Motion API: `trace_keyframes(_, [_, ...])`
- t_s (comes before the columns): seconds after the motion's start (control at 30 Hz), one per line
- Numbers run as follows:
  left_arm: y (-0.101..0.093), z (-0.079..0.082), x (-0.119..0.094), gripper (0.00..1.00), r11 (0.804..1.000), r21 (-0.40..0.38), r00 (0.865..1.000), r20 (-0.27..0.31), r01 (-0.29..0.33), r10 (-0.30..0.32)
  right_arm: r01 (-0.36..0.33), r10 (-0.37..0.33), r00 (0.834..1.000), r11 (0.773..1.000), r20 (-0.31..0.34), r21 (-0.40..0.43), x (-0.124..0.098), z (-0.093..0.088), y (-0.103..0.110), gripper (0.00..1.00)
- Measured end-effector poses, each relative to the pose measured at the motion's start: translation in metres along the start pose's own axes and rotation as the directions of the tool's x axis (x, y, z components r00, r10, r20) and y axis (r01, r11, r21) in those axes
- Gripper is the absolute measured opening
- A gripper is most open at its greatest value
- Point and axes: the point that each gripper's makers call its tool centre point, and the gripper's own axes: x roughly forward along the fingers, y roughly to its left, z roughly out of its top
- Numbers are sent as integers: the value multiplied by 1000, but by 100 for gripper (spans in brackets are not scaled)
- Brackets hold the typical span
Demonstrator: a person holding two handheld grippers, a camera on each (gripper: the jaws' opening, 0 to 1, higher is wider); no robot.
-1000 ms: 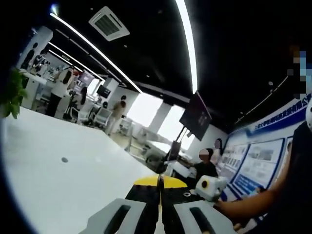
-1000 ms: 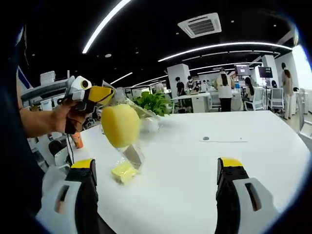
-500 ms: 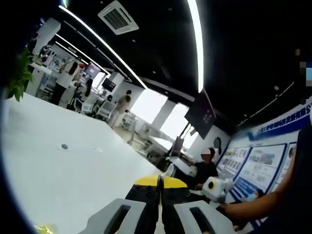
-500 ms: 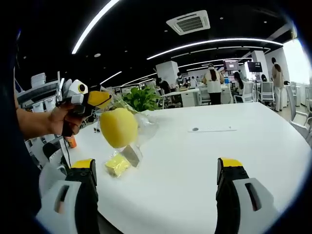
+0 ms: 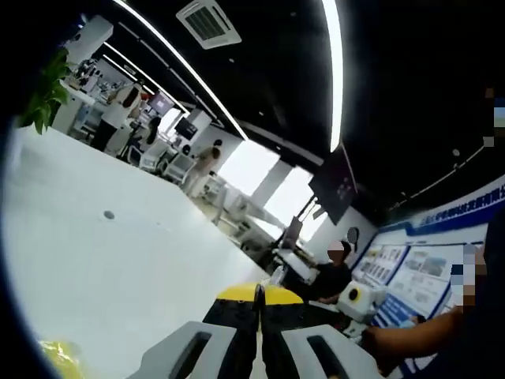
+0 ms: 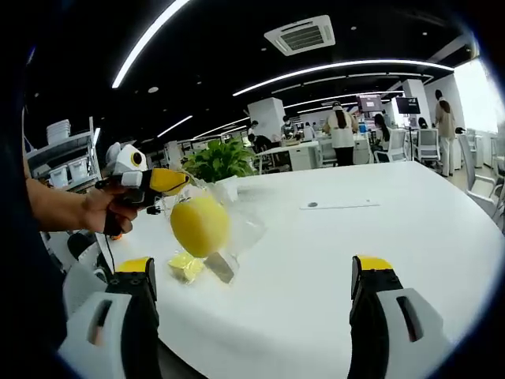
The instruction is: Compare the silicone blocks by pressing each to a similar depth, holding the contact briefly, and releasing to observe deformation and rebound differences across the visible hardness samples.
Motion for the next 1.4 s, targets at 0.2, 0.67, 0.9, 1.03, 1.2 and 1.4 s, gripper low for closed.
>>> trace_keyframes(0.2, [14,-16,-1,0,999,-50,1000,-17,-15,14,4,-4,1000,1000,12,-8,-5,2,2,96])
trace_keyframes(0.67, [51,-49,1,0,972,-227,998,-13,-64,63,28,-28,999,1000,-18,3,-16,-11,3,96])
trace_keyframes(0.9, [79,-50,-3,0,943,-314,992,26,-111,125,36,-36,999,999,-25,2,-15,-13,3,96])
trace_keyframes(1.03, [90,-53,-3,0,937,-328,991,14,-120,132,43,-43,999,999,-28,8,-14,-14,1,96])
trace_keyframes(1.2, [111,-55,-4,0,925,-341,983,15,-167,182,51,-51,998,998,-30,21,-13,-17,-1,96])
trace_keyframes(1.4, [141,-54,-6,0,906,-350,964,22,-240,264,51,-50,998,998,-36,31,-12,-21,-1,96])
